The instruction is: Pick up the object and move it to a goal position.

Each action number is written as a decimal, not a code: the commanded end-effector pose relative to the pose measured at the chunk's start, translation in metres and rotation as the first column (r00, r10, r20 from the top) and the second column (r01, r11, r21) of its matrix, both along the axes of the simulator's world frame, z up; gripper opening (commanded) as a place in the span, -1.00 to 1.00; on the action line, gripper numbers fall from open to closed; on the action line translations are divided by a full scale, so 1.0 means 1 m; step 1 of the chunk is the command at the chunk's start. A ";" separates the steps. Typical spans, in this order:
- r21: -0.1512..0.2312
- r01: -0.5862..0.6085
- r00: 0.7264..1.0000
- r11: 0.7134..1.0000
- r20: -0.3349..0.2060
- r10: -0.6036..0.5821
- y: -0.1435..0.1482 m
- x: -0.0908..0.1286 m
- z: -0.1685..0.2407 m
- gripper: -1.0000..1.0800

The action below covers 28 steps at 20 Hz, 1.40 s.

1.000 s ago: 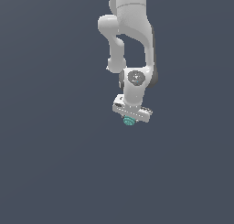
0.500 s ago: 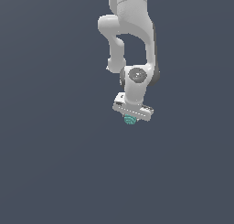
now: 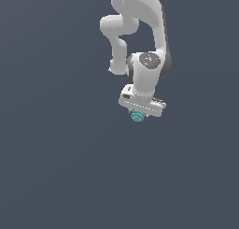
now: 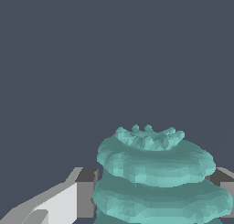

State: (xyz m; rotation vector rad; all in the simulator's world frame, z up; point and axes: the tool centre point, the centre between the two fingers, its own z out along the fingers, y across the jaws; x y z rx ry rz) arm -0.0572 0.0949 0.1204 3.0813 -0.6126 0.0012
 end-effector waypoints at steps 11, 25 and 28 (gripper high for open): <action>-0.001 0.000 1.000 1.000 0.000 0.000 0.036 0.014 0.129 -1.00; 0.000 0.000 1.000 1.000 0.000 0.000 0.057 0.026 0.200 -1.00; 0.000 0.000 1.000 1.000 0.000 0.000 0.057 0.026 0.202 -1.00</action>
